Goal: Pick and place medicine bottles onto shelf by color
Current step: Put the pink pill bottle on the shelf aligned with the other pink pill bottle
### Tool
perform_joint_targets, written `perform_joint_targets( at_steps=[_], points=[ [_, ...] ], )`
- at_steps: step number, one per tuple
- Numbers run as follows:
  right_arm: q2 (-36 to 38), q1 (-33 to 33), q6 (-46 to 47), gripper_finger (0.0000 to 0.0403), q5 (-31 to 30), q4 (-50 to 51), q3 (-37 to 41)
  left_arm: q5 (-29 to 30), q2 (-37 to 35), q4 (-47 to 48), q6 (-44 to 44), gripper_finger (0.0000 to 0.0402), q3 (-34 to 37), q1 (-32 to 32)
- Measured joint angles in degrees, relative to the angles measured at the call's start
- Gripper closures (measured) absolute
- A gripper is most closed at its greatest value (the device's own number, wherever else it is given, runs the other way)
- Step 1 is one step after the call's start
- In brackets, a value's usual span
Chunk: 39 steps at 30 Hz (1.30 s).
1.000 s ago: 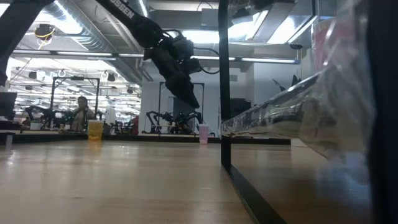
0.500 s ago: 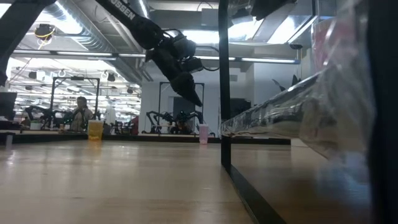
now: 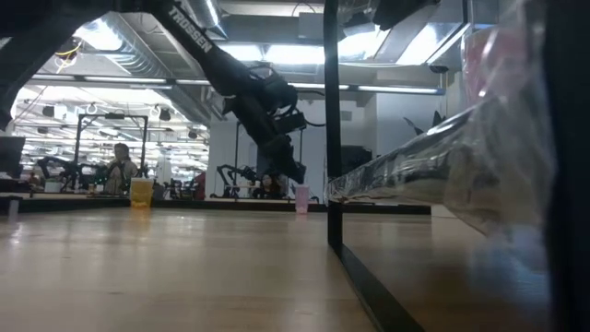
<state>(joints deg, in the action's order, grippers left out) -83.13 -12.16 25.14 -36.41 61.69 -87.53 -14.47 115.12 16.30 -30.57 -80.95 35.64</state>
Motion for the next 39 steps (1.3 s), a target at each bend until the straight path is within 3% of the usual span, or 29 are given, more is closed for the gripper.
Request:
perform_joint_targets(
  at_steps=[27, 39],
  points=[
    [0.0, 0.0, 0.25, 0.0224, -0.08, -0.07, 0.0, -1.06, 4.65, -4.13, -1.48, 0.0082, -0.02, 0.78],
    [0.0, 0.0, 0.27, 0.0224, -0.08, -0.09, 0.0, -1.06, 4.78, -5.67, -1.57, 0.0149, -0.02, 0.24]
  ],
)
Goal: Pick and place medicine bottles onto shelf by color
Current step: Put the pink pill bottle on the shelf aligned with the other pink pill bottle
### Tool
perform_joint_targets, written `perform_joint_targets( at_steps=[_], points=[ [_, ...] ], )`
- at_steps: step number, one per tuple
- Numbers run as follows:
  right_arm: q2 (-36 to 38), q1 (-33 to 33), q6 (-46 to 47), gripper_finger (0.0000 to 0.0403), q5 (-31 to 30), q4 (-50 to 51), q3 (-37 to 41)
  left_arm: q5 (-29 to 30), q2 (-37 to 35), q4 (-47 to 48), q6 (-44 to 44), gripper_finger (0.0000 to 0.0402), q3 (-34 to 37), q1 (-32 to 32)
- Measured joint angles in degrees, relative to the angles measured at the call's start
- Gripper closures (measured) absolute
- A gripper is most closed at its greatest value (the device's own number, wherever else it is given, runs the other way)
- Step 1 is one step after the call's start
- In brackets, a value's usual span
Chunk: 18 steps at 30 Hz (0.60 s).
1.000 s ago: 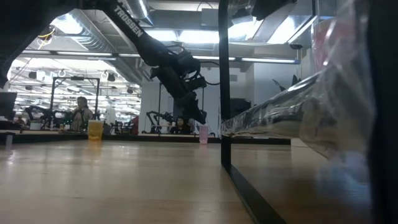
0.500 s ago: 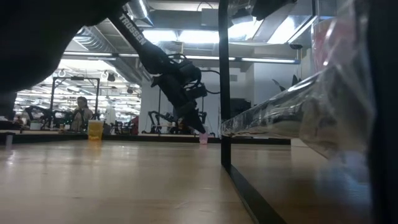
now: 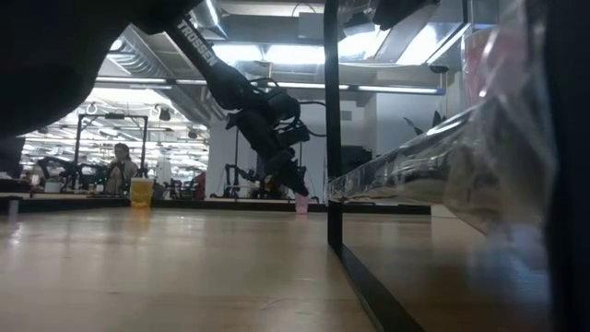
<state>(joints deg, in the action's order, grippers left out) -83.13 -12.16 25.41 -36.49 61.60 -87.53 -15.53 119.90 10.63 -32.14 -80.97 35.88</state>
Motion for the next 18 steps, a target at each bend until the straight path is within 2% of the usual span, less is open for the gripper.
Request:
perform_joint_targets(
  at_steps=[18],
  points=[
    [0.0, 0.0, -0.03, 0.0224, 0.02, -0.01, 0.0, 0.01, 0.0, 0.01, 0.02, 0.0277, 0.0, 0.0]
  ],
)
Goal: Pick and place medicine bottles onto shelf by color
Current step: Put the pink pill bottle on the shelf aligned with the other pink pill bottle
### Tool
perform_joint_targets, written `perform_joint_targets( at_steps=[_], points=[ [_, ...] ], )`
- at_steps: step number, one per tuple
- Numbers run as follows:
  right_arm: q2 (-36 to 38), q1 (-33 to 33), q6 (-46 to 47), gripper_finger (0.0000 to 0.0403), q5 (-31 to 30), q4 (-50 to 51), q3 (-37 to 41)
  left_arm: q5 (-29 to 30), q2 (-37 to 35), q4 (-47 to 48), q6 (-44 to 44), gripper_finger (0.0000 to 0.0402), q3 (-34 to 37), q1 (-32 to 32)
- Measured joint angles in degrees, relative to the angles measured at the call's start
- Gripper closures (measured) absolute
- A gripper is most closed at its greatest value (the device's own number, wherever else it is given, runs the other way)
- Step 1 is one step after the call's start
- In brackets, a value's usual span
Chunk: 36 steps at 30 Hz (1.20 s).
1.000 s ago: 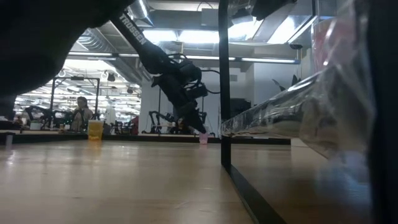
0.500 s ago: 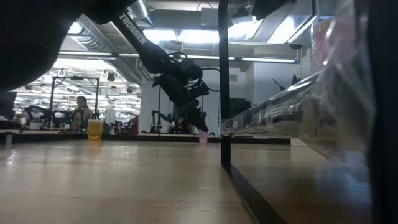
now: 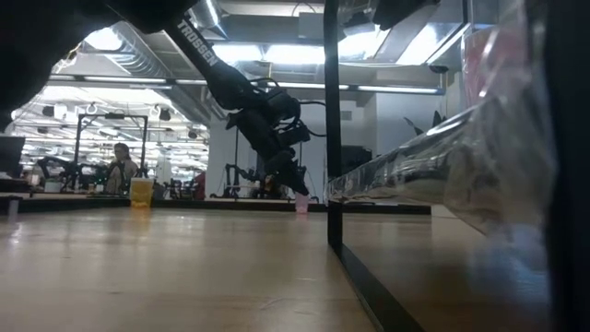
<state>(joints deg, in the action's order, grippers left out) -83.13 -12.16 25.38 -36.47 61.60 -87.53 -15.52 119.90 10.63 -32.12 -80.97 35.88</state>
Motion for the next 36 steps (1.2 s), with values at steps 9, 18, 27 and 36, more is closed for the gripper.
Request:
perform_joint_targets(
  at_steps=[9, 18, 27, 36],
  points=[
    [0.0, 0.0, -0.18, 0.0224, 0.02, 0.04, 0.0, -0.01, -0.01, 0.24, 0.1, 0.0301, 0.0, -0.07],
    [0.0, -0.04, -0.14, 0.0224, 0.79, 1.42, 0.0, 1.08, -4.89, 6.08, 2.04, 0.0301, -0.02, -2.49],
    [0.0, -0.09, -0.14, 0.0224, 6.35, 4.58, 0.0, 7.61, -8.35, 11.49, 3.61, 0.0301, -0.02, -12.36],
    [0.0, -2.86, 1.14, 0.0224, 9.56, 7.62, 0.02, 7.43, -8.35, 11.3, 7.72, 0.0301, -0.02, -22.33]
  ],
)
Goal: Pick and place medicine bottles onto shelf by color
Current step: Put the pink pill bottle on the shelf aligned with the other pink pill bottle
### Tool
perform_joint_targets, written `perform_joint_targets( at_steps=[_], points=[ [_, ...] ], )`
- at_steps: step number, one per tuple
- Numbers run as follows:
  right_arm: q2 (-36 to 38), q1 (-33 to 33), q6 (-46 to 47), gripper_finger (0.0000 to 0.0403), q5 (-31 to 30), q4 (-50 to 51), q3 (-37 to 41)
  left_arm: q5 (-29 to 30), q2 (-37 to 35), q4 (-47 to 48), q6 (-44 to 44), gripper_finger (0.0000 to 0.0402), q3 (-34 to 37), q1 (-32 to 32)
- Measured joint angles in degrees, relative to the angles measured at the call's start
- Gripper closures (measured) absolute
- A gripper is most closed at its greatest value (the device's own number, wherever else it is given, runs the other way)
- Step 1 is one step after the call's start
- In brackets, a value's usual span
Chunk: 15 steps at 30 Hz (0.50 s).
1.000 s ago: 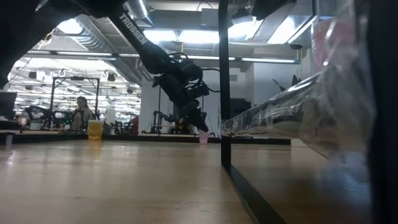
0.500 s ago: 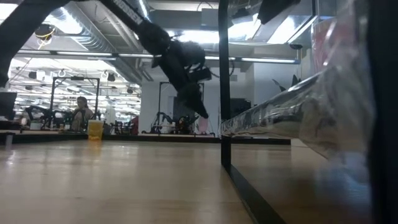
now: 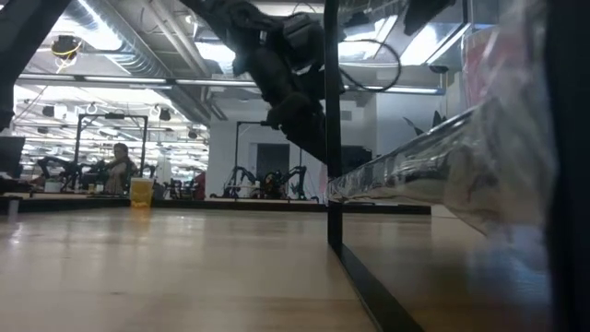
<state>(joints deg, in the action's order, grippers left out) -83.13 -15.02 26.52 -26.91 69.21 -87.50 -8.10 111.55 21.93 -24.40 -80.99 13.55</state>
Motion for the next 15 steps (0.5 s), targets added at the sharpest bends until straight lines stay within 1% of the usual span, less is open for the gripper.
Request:
perform_joint_targets(
  at_steps=[5, 8, 15],
  points=[
    [0.0, -4.05, 3.1, 0.0224, -0.07, 0.39, 0.0, -0.17, 0.0, -0.17, 0.43, 0.03, 0.0, -3.96],
    [0.0, -6.15, 5.15, 0.0224, -1.37, 0.39, 0.0, -0.13, 0.0, -1.54, 0.5, 0.03, 0.0, -5.43],
    [0.02, -9.59, 8.91, 0.0224, -1.91, 0.37, 0.0, -0.04, 0.0, -4.54, 1.51, 0.03, 0.0, -6.46]
  ],
)
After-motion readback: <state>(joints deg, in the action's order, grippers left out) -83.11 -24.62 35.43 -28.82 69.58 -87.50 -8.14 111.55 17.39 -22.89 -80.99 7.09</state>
